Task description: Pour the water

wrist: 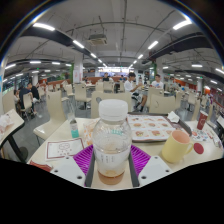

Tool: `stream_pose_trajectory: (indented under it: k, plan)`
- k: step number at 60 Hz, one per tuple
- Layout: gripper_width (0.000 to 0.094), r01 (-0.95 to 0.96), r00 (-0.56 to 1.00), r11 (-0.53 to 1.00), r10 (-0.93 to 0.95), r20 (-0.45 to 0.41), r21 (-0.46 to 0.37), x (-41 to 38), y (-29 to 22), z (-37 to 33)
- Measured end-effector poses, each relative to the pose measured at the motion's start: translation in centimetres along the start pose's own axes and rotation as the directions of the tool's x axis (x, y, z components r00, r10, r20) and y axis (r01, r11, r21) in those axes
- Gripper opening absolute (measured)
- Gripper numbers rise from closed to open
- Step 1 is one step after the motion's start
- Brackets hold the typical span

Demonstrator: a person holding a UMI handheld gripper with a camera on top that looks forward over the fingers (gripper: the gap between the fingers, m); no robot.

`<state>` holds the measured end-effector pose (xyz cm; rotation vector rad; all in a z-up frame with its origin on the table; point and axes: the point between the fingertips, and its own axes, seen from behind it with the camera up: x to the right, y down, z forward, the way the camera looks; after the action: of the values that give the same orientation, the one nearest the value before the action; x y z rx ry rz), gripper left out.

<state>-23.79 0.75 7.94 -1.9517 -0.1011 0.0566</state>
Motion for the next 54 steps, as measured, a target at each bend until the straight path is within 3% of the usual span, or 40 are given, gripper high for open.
stream_pose_trajectory:
  k: [9, 16, 27, 34, 41, 54]
  plan:
    - [0.0412, 0.007, 1.0, 1.0, -0.007, -0.006, -0.006, 0.3, -0.3, 0.1]
    - [0.0414, -0.029, 0.999, 1.0, 0.029, 0.031, 0.009, 0.2, -2.3, -1.0]
    - [0.0413, -0.385, 0.91, 0.922, 0.372, 0.185, 0.04, 1.1, -9.8, -3.1]
    - [0.0412, -0.701, 0.674, 0.713, 0.676, 0.296, -0.032, 3.3, -14.1, -3.7]
    - [0.0413, -0.915, 0.286, 0.365, 0.887, 0.363, -0.172, 6.0, -16.4, -3.0]
    - [0.0411, -0.921, -0.265, -0.156, 0.922, 0.283, -0.356, 9.7, -14.9, -0.1]
